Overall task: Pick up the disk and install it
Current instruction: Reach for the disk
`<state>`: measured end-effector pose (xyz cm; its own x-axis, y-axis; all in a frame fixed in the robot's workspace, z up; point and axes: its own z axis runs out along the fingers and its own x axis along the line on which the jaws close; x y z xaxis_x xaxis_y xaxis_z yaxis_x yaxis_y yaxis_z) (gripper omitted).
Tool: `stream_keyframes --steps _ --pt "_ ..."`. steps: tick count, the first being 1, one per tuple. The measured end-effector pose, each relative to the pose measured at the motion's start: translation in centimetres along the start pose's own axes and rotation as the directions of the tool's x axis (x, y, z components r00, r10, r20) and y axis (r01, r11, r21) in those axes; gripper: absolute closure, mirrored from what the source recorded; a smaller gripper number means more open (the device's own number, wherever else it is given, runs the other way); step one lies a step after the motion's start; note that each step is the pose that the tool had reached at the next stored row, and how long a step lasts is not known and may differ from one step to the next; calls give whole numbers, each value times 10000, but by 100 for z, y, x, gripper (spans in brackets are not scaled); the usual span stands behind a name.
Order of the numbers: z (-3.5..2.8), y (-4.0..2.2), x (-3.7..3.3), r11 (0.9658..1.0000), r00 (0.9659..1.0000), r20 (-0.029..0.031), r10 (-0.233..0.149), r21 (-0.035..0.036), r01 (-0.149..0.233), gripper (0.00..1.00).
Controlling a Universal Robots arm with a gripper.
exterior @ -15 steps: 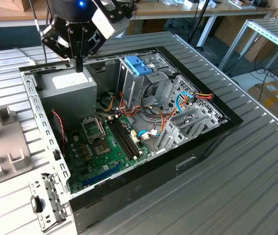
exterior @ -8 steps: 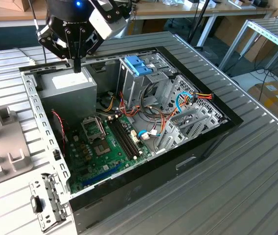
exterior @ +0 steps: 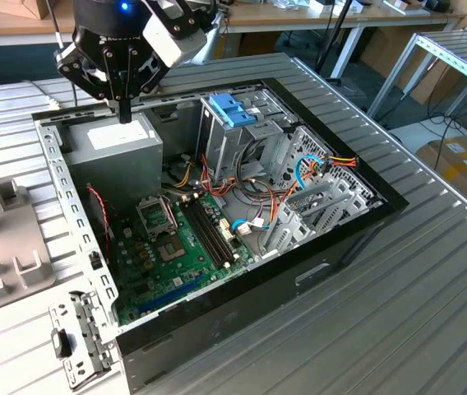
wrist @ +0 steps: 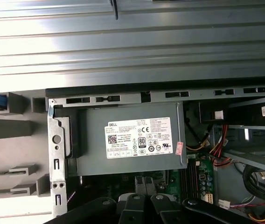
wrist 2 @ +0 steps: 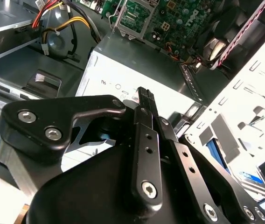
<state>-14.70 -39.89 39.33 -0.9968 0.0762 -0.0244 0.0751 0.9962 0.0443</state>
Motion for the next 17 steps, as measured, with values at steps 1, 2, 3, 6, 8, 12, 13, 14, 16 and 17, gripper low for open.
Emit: stream_keyframes --steps 1,2,3,6,8,12,13,14,16,17 --pt "0 0 4 10000 10000 0 0 -1 0 89" --pt "0 -1 8 10000 10000 1 0 -1 0 89" --pt "0 -1 14 10000 10000 0 0 0 0 89" --pt "-1 -3 31 10000 10000 1 0 -1 0 89" --pt "-1 -3 42 10000 10000 1 0 -1 0 89" --pt "-2 -5 65 10000 10000 0 0 -1 0 89" --pt "-1 -6 72 10000 10000 1 0 -1 0 89" --pt "-2 -6 78 10000 10000 1 0 -1 0 89" --pt "-2 -7 92 10000 10000 0 0 0 0 89" --pt "-2 -8 102 10000 10000 1 0 -1 0 89"
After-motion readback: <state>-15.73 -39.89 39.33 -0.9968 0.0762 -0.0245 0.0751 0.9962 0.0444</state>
